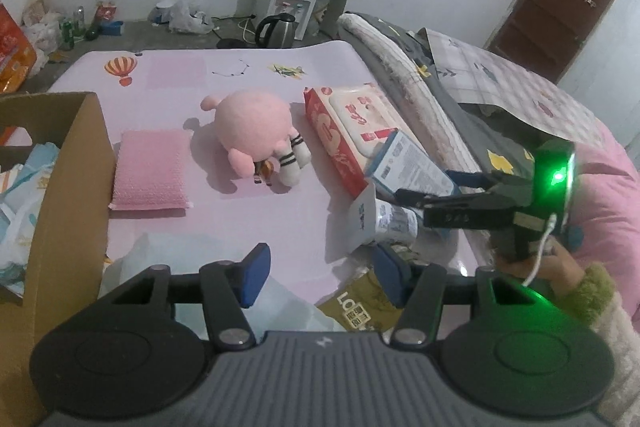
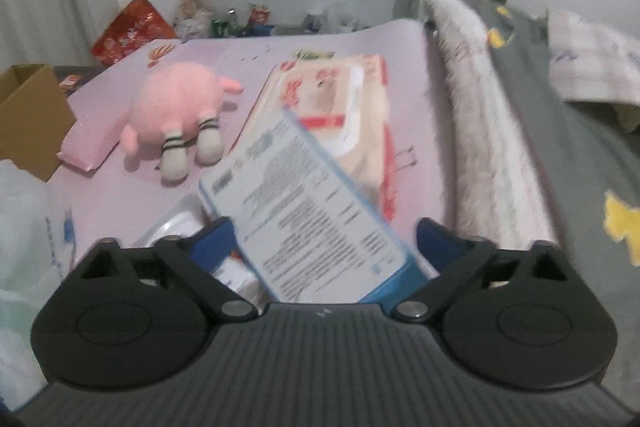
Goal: Organize soft objects
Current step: 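Grasp the blue-and-white box with the right tool, then lift the blue-and-white box with the right tool toward the left tool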
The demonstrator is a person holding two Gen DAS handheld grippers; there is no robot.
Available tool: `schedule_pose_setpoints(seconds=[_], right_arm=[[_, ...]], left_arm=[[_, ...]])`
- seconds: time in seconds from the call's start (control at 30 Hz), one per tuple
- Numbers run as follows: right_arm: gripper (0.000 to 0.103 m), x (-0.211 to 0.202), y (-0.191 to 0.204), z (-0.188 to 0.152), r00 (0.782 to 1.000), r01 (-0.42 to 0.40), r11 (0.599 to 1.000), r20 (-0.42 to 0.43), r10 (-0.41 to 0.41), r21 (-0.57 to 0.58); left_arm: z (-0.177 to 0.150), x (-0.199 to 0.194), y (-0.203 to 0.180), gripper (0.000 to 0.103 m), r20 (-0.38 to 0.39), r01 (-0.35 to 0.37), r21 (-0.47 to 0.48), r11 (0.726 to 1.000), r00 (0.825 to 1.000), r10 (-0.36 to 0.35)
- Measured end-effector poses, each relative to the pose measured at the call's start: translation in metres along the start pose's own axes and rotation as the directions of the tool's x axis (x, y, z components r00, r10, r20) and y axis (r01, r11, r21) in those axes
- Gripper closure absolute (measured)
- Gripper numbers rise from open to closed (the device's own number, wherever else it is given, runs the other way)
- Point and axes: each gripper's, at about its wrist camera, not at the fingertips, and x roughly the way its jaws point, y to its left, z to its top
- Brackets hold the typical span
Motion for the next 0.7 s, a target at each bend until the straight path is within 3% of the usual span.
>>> schedule_pose_setpoints(seconds=[0.07, 0.2, 0.23, 0.27, 0.37, 0.47, 0.7], right_arm=[[0.007, 0.001, -0.005, -0.002, 1.000, -0.017, 0.998, -0.003, 0.018, 0.055], [0.022, -0.005, -0.012, -0.007, 0.999, -0.031, 0.986, -0.033, 0.037, 0.163], [0.038, -0.008, -0.013, -0.009, 0.999, -0.017, 0.983, -0.043, 0.025, 0.184], [0.048, -0.012, -0.016, -0.012, 0.998, -0.007, 0.978, -0.057, 0.020, 0.210], [0.062, -0.024, -0.024, -0.026, 0.996, -0.005, 0.954, -0.086, 0.032, 0.299], [0.071, -0.038, -0.025, -0.042, 0.995, -0.015, 0.938, -0.089, 0.048, 0.347], [0.076, -0.072, -0.020, -0.070, 0.994, -0.036, 0.925, -0.079, 0.071, 0.378]], left_arm=[[-0.002, 0.001, 0.000, 0.045, -0.005, 0.010, -0.005, 1.000, 1.000, -0.010], [-0.008, -0.002, -0.001, 0.045, -0.012, 0.025, -0.013, 1.000, 1.000, -0.025], [-0.010, -0.005, -0.002, 0.045, -0.009, 0.027, -0.012, 1.000, 1.000, -0.027], [-0.012, -0.008, -0.004, 0.045, -0.005, 0.030, -0.011, 0.999, 1.000, -0.030], [-0.020, -0.018, -0.008, 0.045, 0.008, 0.047, -0.006, 0.999, 0.999, -0.047], [-0.030, -0.028, -0.012, 0.045, 0.022, 0.066, 0.001, 0.998, 0.998, -0.066], [-0.057, -0.046, -0.023, 0.045, 0.023, 0.105, 0.036, 0.994, 0.994, -0.106]])
